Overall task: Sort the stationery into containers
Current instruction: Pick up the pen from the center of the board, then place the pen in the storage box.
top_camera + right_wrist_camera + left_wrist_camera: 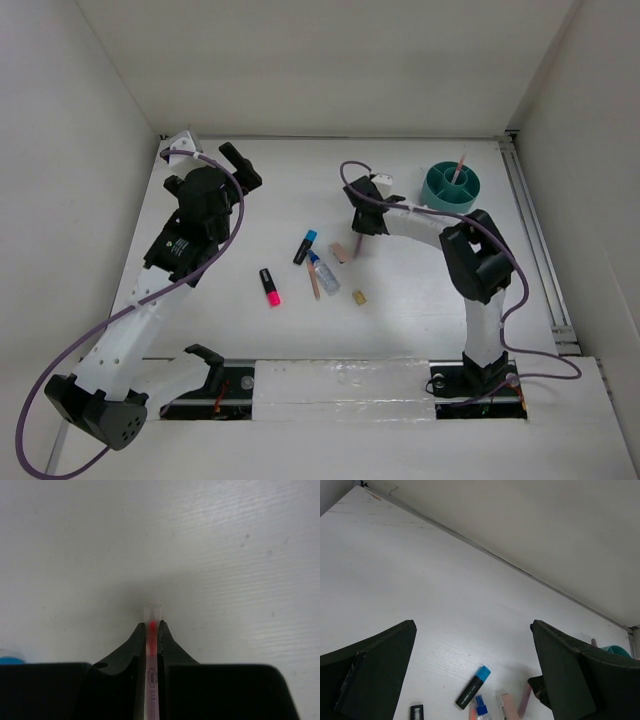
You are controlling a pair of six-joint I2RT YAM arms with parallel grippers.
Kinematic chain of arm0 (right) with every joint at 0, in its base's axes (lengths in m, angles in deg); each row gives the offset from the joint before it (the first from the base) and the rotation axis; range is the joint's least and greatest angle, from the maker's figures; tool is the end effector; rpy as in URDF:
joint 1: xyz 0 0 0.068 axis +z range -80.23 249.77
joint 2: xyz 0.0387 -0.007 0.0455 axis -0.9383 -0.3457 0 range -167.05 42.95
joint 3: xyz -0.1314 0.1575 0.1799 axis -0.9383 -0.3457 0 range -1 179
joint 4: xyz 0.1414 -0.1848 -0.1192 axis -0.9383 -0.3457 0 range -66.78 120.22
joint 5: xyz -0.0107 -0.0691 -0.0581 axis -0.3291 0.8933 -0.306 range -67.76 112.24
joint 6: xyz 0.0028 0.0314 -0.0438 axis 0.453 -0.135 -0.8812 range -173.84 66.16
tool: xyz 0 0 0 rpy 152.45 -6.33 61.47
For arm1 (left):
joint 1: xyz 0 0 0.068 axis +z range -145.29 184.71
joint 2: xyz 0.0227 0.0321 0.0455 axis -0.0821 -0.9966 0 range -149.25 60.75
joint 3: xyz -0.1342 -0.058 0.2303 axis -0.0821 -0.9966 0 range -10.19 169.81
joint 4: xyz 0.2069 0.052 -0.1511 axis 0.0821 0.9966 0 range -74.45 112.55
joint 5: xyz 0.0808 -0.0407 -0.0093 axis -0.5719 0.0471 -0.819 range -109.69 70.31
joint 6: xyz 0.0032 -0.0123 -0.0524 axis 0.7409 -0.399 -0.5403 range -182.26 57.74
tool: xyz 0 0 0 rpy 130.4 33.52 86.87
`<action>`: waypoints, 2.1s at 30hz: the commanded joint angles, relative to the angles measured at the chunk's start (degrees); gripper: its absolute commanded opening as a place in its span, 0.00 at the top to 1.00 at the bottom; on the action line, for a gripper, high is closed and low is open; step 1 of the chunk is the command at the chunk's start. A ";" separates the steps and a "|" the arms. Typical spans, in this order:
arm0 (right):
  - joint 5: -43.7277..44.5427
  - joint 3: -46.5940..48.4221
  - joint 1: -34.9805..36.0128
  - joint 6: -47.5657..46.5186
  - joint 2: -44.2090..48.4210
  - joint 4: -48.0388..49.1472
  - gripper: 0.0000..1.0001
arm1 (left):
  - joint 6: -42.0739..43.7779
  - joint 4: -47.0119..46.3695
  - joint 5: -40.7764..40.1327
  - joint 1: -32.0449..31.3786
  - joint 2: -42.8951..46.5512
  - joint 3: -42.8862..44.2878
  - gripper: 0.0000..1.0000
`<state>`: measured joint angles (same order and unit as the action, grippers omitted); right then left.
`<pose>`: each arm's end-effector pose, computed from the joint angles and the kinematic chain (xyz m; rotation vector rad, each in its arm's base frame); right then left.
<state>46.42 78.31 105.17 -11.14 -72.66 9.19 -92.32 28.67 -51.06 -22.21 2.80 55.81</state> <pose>0.3545 0.2339 0.1651 0.3085 2.4275 0.0445 0.2028 -0.0823 0.4217 -0.4558 1.5912 -0.3040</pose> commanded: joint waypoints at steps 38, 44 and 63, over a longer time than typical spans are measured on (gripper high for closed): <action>-70.68 -7.51 -45.42 -41.03 12.52 65.69 1.00 | 4.66 -5.39 8.79 -0.07 -0.23 0.80 0.00; -71.73 -8.11 -47.35 -41.03 10.41 65.16 1.00 | 4.66 -5.91 9.32 -0.07 -0.23 0.80 0.00; -72.70 -10.23 -48.41 -39.89 6.10 67.96 0.95 | 5.19 -7.59 12.48 -0.07 0.30 -0.34 0.00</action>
<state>-23.87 68.39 57.04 -51.14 -67.04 71.92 -88.00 24.08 -39.17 -22.23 2.36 55.79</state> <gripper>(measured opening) 0.145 0.997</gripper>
